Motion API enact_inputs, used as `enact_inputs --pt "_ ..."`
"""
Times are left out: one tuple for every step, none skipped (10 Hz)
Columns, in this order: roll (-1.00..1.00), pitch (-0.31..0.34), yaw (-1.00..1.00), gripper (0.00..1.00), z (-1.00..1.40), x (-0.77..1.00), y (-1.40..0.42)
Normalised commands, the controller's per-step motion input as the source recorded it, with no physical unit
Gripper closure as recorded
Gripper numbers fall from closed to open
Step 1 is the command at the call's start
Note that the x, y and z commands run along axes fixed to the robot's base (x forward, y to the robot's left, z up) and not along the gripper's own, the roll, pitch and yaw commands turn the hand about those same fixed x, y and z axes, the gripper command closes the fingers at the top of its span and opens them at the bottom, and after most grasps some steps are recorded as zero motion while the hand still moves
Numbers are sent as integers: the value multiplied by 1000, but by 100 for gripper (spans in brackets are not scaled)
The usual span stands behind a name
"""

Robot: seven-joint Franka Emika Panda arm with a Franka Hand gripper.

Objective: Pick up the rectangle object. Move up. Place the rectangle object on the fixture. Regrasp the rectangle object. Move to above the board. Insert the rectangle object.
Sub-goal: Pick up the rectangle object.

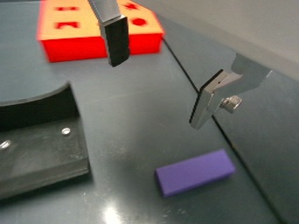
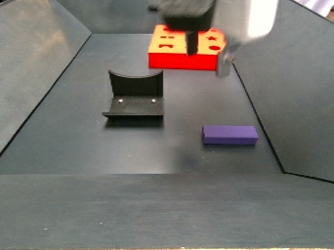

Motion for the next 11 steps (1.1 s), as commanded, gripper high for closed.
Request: enact_inputs --pt "0 0 -789 0 -597 -109 229" --pt "0 7 -609 0 -783 -89 420" --pt "0 10 -526 0 -846 -69 509" --pt "0 4 -440 0 -834 -106 583" --pt "0 0 -449 0 -826 -103 571" --pt "0 0 -560 0 -757 -14 446" --pt "-83 -24 -803 0 -551 46 106" --pt "-213 -116 -797 0 -486 0 0" --pt "-297 -167 -706 0 -411 0 0" --pt "-319 -203 -549 0 -363 -220 43" --pt "-250 -171 -214 0 -289 -320 0"
